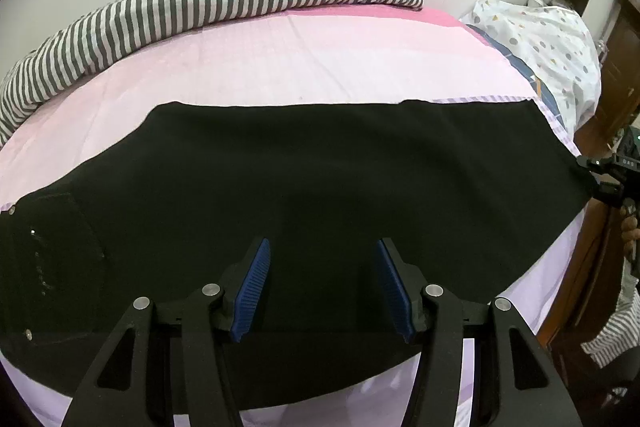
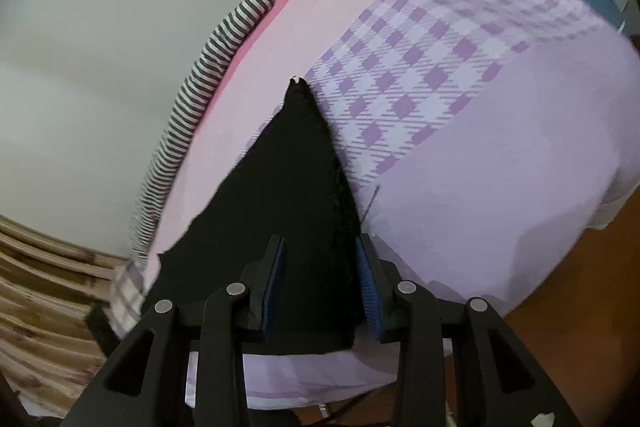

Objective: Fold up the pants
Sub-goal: 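Lift the leg hems with the right gripper and fold them toward the waistband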

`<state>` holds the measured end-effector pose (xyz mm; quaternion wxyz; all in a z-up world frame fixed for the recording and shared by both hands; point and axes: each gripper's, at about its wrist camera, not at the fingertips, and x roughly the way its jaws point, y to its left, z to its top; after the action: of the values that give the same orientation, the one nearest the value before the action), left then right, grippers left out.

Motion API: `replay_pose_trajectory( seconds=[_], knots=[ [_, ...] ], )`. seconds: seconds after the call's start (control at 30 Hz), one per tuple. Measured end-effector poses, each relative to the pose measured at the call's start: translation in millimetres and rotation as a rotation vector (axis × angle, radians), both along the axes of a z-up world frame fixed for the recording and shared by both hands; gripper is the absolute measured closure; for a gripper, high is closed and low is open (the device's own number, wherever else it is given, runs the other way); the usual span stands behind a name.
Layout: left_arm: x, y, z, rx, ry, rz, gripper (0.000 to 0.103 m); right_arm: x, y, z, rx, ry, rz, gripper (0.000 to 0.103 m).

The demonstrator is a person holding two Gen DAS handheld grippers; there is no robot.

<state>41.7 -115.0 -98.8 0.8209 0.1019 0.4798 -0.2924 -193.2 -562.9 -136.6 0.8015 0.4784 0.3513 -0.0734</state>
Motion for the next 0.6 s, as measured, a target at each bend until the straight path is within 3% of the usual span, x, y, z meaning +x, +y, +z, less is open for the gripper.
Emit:
replay_pose_trajectory(
  seconds=[0.07, 0.2, 0.4, 0.6],
  knots=[
    [-1.3, -2.0, -3.4, 0.009, 0.003, -0.004, 0.047, 2.8, 3.9, -2.6, 0.022, -0.009, 0.015, 0.072],
    [-2.3, -4.1, -12.5, 0.016, 0.022, -0.005, 0.047, 5.9, 11.4, -6.8, 0.036, 0.012, 0.003, 0.089],
    [0.0, -1.8, -20.2, 0.011, 0.041, 0.014, 0.047, 16.1, 27.8, 14.8, 0.048, -0.053, -0.026, 0.093],
    [5.4, 19.1, -8.7, -0.058, 0.041, 0.075, 0.047, 66.0, 67.6, 54.6, 0.043, -0.126, 0.063, 0.093]
  ],
)
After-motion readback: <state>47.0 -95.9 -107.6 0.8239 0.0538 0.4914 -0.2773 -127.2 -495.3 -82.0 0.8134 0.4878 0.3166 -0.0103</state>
